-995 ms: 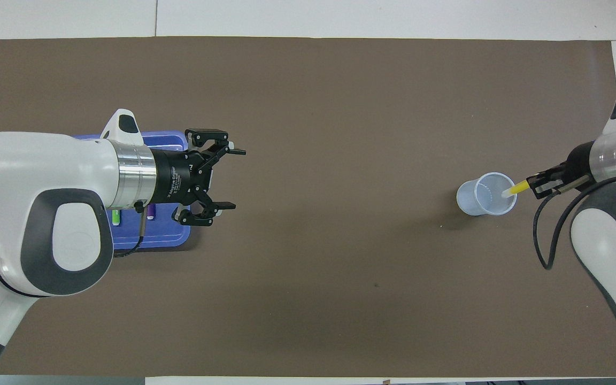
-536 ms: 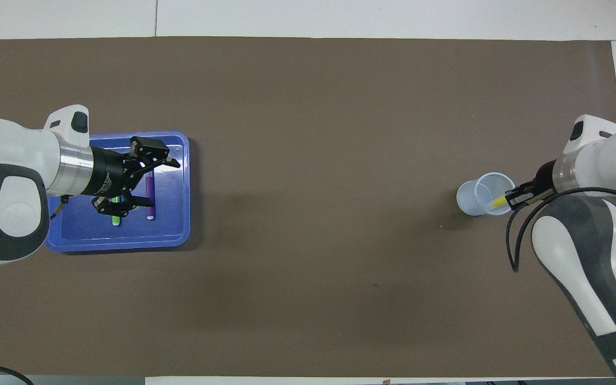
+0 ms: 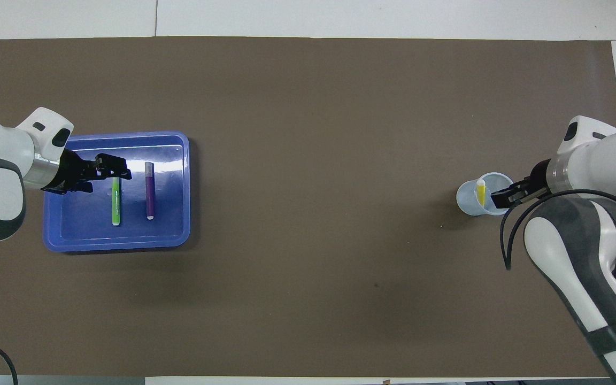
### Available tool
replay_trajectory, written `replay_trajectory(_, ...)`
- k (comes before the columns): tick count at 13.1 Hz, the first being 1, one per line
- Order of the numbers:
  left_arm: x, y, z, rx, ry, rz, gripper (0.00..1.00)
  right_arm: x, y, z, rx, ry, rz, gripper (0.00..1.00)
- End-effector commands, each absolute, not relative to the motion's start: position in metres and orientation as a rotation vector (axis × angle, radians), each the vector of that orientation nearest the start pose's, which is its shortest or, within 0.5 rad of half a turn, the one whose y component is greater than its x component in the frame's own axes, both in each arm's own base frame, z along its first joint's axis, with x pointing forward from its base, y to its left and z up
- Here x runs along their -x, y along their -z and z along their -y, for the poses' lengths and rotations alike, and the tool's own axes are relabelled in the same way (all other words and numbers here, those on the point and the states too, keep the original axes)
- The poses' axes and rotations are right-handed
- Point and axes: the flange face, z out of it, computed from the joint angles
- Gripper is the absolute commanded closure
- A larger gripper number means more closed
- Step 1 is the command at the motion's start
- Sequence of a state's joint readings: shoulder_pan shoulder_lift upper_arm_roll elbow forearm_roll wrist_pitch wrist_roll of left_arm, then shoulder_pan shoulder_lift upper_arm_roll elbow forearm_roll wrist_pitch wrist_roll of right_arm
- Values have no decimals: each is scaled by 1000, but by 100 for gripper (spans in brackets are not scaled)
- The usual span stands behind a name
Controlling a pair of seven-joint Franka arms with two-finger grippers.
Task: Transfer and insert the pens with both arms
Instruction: 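Grasp the green pen with the left gripper while the right gripper withdraws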
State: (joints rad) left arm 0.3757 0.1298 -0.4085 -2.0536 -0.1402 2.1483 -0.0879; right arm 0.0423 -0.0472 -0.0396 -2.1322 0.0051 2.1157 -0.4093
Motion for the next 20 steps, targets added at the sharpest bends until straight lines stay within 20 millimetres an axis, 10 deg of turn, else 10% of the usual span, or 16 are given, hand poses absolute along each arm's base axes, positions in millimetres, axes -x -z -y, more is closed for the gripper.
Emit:
replay_trajectory(1,-580,-350,16,3216,-11,-74,0,-557,-455,-13,3026,49,582,0)
replay_trajectory(8,-585,-309,-5,3164,-22,-293,6,-546,-494,-52,2610,10,-52,0)
replay_trajectory(13,-584,-306,-5,3165,-37,-289,24,-540,-526,-129,2353,-62,-390,0)
replay_trajectory(20,-582,-300,-4,3168,-50,-287,63,-526,-540,-177,2253,-107,-422,0)
